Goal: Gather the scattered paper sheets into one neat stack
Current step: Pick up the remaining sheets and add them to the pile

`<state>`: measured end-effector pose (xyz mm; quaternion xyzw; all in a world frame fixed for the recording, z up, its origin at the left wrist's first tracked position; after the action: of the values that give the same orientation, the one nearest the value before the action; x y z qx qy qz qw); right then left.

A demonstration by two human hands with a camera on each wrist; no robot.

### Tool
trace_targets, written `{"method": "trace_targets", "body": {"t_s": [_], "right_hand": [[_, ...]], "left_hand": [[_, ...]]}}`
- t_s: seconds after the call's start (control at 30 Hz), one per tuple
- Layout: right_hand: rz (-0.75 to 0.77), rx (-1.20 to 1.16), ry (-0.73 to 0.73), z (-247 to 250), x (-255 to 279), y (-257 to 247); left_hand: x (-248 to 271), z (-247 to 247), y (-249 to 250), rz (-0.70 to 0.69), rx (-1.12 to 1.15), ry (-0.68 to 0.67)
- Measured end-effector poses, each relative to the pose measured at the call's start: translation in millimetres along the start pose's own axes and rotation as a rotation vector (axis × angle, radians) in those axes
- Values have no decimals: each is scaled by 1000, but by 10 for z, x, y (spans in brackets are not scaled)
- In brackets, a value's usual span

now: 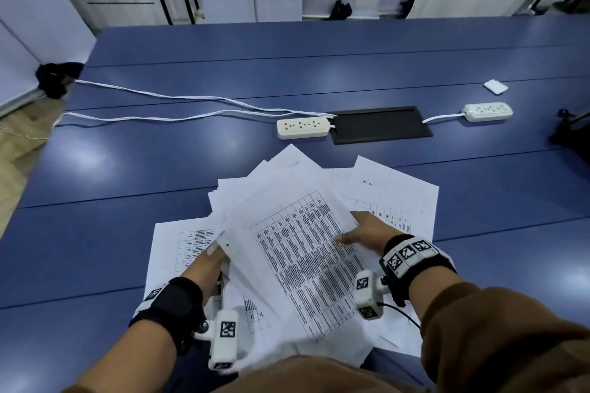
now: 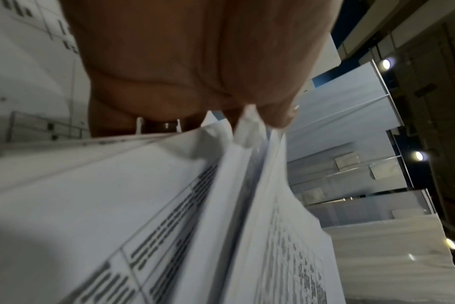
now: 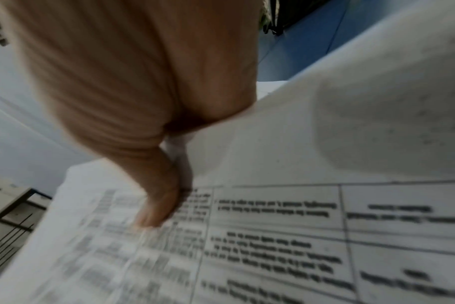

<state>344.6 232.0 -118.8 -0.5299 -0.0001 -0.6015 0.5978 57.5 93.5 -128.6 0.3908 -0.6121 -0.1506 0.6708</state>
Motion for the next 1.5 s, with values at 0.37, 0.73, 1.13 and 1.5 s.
{"method": "trace_targets", "body": {"t_s": [0.37, 0.73, 1.13, 1.5], "right_hand": [[3, -77, 216, -451, 69, 76], [-137, 271, 530, 376, 284, 491], [-196, 610, 435, 512, 269, 591], [-122, 314, 206, 107, 197, 395]], "left_hand": [[-12, -100, -77, -170, 13, 3], [66, 540, 8, -313, 164, 126], [235, 1549, -518, -223, 141, 315], [-9, 1331, -537, -213, 126, 215]]}}
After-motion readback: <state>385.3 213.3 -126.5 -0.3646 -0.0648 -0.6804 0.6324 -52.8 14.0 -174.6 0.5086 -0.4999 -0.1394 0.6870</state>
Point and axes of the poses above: each hand's wrist, its own x-axis away from the middle knuckle, its own z-axis out of the back of the hand, y = z × x, the point moved 10 cm from there along -x, towards the middle knuckle, and after that the axes turned 7 degrees about x, right-handed, at the moved point
